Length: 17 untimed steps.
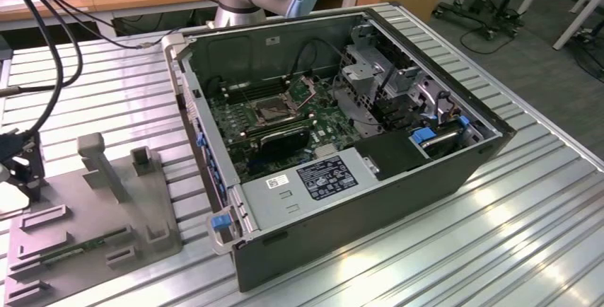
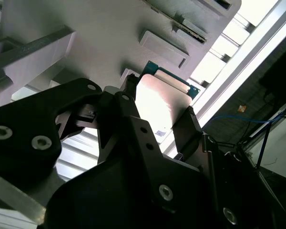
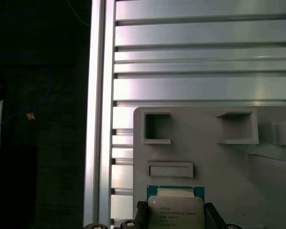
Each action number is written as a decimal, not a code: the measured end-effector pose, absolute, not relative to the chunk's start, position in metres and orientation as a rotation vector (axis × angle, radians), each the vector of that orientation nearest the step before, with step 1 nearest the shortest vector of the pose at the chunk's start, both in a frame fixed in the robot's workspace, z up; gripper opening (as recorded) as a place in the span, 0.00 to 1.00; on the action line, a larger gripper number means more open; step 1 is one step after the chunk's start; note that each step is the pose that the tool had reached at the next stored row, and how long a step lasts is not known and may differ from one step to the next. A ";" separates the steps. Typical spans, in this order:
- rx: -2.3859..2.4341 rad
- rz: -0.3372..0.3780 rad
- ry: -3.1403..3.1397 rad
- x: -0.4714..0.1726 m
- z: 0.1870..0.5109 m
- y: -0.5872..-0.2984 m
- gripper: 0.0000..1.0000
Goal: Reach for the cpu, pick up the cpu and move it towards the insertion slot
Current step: 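Pick up the cpu and move it towards the insertion slot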
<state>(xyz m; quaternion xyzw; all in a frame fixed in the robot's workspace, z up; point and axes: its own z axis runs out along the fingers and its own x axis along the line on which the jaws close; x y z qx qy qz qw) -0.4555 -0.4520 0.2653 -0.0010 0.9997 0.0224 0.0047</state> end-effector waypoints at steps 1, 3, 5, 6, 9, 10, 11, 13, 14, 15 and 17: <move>-0.003 0.070 3.131 -0.455 0.266 -0.452 0.55; -0.003 0.070 3.131 -0.455 0.266 -0.452 0.55; -0.003 0.070 3.131 -0.455 0.267 -0.452 0.55; -0.003 0.070 3.131 -0.455 0.267 -0.452 0.55; -0.003 0.070 3.131 -0.455 0.268 -0.452 0.55; -0.003 0.070 3.131 -0.455 0.268 -0.452 0.55; -0.003 0.070 3.131 -0.455 0.269 -0.452 0.55; -0.003 0.070 3.131 -0.455 0.269 -0.452 0.55; -0.003 0.070 3.131 -0.455 0.270 -0.452 0.55; -0.003 0.070 3.131 -0.455 0.270 -0.452 0.55; -0.003 0.070 3.131 -0.455 0.271 -0.452 0.55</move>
